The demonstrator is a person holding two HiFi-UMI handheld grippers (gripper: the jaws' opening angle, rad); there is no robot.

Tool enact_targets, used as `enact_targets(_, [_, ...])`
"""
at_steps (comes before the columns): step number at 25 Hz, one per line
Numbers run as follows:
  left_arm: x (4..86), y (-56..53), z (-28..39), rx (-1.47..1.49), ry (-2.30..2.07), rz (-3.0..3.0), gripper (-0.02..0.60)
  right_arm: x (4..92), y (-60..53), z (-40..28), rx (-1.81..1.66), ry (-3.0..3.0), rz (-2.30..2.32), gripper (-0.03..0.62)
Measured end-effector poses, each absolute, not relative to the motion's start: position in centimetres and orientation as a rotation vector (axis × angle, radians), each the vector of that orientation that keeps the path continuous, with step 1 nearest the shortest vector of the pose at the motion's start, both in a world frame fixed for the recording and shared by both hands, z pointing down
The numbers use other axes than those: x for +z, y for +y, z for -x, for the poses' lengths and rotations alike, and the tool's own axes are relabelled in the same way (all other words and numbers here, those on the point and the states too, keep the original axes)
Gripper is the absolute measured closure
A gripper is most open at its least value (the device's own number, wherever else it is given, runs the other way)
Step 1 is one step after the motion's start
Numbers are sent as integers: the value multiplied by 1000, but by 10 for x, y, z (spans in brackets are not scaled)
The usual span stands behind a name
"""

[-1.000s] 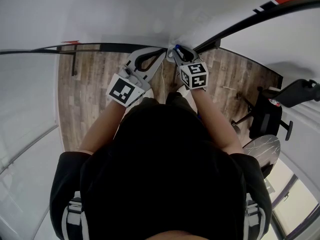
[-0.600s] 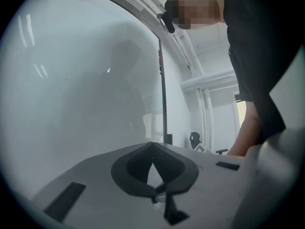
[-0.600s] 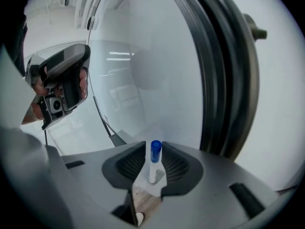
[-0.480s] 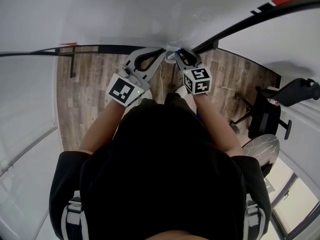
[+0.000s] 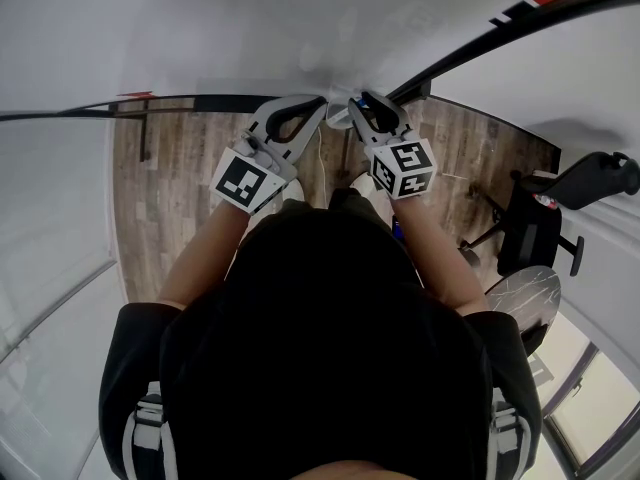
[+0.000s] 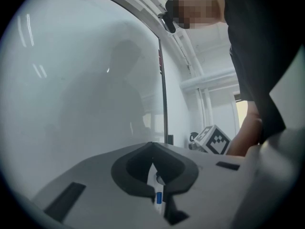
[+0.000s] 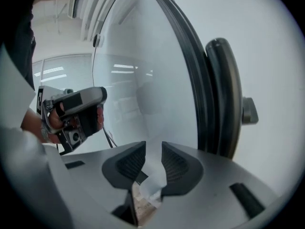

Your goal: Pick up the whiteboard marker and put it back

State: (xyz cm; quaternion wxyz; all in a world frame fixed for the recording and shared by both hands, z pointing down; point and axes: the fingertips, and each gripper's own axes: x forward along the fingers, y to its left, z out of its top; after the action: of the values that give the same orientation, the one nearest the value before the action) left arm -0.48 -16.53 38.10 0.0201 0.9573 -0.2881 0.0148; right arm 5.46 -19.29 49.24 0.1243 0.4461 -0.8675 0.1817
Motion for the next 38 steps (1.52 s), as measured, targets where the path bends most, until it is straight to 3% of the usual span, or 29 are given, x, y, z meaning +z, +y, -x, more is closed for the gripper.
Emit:
enact_targets(14, [370, -167, 6, 52, -909, -2990, 578, 387, -174, -33, 203, -2715, -1213, 494])
enact_targets(18, [368, -164, 5, 44, -906, -2992, 578, 371, -165, -36, 104, -2759, -1224, 527])
enact_targets(26, [364, -154, 1, 44, -891, -3001, 578, 363, -149, -39, 59, -2803, -1223, 588])
enact_targets(38, [366, -142, -5, 47, -867, -3007, 578, 363, -135, -41, 43, -2812, -1217, 592])
